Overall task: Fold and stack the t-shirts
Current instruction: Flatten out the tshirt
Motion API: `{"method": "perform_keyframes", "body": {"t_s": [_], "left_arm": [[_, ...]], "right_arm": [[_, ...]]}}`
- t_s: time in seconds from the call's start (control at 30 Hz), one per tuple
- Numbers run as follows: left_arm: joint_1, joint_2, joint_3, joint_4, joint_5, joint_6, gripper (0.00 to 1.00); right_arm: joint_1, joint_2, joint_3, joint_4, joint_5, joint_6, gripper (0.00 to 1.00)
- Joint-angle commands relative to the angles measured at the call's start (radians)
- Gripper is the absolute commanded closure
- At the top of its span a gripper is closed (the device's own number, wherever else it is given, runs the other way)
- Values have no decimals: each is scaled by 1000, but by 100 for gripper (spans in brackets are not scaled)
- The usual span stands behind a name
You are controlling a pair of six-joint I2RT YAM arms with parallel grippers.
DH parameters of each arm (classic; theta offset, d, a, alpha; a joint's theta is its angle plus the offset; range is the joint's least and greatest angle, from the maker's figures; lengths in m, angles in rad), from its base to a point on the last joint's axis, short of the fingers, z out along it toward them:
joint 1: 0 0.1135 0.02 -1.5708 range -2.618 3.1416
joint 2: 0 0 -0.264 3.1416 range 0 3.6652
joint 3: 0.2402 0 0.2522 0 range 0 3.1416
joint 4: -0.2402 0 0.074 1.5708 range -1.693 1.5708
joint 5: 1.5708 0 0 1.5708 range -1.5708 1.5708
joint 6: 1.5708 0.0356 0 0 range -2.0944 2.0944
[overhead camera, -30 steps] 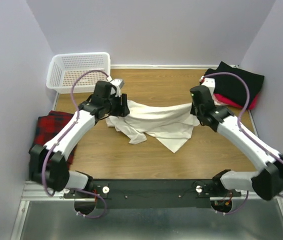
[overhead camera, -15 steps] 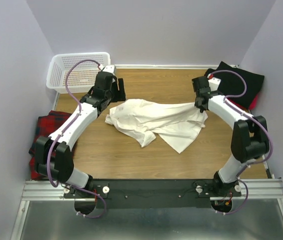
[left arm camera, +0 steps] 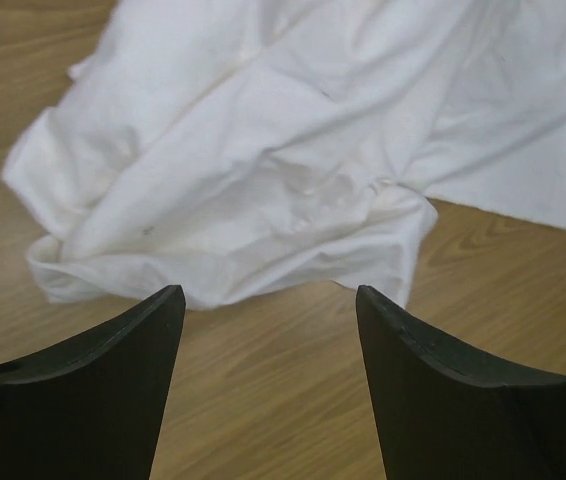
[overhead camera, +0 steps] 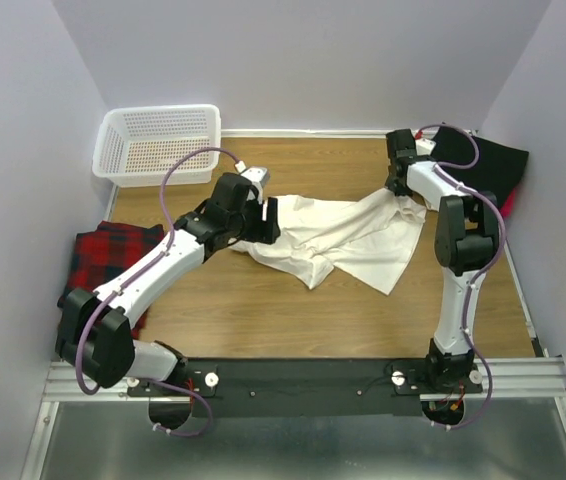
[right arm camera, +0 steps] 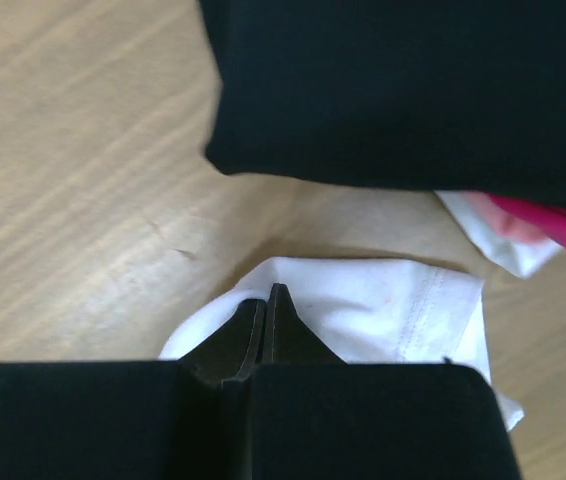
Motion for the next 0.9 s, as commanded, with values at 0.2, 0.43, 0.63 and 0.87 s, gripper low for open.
{"method": "perform_keyframes", "body": {"t_s": [0.2,0.43,0.63,0.87], "left_arm": [[-161,22,-107,130,191,-260,20],[-304,182,5,203,170,-392,19],[-376,334,151,55,32,-416,19],[-378,369,140,-47,-122,-474,19]], "right_arm": [[2,62,73,13,-77,-40,99],[4,91,74,18,-126,-42,99],[2,119,91,19,-177,-13,99],[2,111,90,27,-189,-23,99]]}}
